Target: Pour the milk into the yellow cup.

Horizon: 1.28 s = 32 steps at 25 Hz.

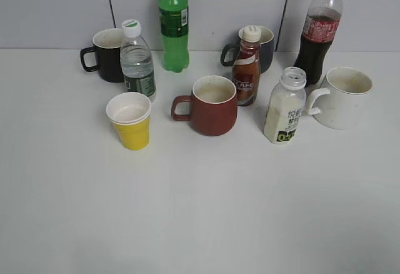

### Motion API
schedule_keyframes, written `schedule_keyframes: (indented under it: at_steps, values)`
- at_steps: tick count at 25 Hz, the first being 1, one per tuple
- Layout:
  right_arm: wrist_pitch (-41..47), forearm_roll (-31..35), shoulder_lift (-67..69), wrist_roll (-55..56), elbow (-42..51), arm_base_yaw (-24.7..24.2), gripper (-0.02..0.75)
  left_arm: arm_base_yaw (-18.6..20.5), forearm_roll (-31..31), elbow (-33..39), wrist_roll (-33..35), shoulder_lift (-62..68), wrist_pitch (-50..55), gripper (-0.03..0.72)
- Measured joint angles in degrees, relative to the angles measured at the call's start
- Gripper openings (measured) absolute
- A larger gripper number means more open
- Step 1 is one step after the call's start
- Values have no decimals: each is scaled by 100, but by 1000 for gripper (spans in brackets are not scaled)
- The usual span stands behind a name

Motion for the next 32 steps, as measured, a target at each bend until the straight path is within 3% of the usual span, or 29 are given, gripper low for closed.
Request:
schedule_keyframes:
  at_steps: [6,9,11,12,13,17,19,20,32]
  values:
    - [0,0,0,-14,0,0,519,0,0,0,0,0,-2,356]
    - [0,0,0,-14,0,-79,519,338,-5,0,0,-5,-2,323]
    - [0,6,0,-14,0,-404,519,691,-5,0,0,-5,-7,306]
    - [0,6,0,-14,0,-657,519,691,-5,0,0,-5,-7,306]
    - [0,13,0,-14,0,-895,519,1163,-10,0,0,-54,-7,281]
    - [0,17,0,-8,0,-1956,519,1946,-10,0,0,-215,-7,246]
    - [0,17,0,-8,0,-2291,519,1946,-10,0,0,-215,-7,246]
    - [0,17,0,-8,0,-2398,519,2376,-10,0,0,-444,-7,241]
    - [-1,23,-141,-14,0,-2510,519,2463,-10,0,0,-844,-7,241]
